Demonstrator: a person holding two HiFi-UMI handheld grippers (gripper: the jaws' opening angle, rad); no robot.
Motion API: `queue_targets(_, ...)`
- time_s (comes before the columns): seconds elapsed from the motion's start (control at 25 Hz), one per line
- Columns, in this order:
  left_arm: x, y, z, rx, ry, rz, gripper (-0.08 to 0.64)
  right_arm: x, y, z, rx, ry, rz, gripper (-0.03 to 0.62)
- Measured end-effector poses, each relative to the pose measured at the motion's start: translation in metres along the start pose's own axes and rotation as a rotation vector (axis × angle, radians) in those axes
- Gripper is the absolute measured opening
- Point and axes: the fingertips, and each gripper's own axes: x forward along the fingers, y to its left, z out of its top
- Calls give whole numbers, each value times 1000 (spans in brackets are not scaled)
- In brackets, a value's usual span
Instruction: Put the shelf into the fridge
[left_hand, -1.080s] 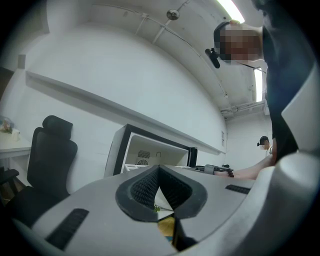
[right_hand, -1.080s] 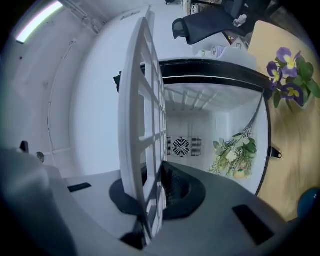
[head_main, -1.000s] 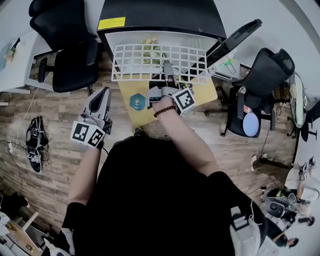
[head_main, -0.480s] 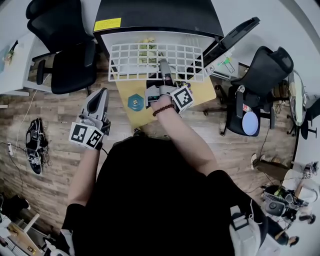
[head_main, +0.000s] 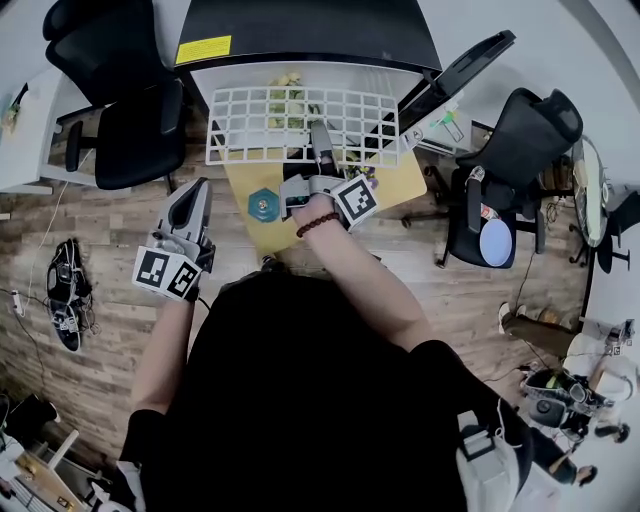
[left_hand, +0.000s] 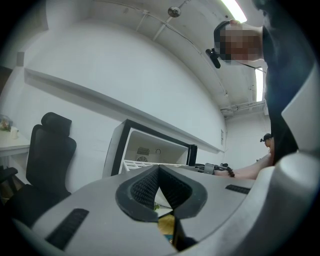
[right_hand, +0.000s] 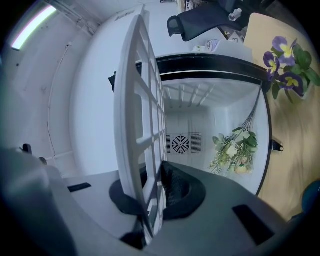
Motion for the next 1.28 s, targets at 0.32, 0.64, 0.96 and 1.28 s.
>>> queue_targets(0.32, 6, -1, 3, 2, -5, -5, 18, 3, -8, 4, 34, 5, -15, 43)
queue_targets(0.64, 6, 0, -1, -7, -2, 3, 18, 11, -7, 7, 36, 21, -26, 43)
queue_targets(0.96, 14, 1, 1, -16, -21, -3, 18, 23, -15, 11, 24, 42, -60, 43)
queue_targets(1.28, 19, 7, 1, -28, -29, 3, 18, 33, -17, 13, 33, 58, -85, 43)
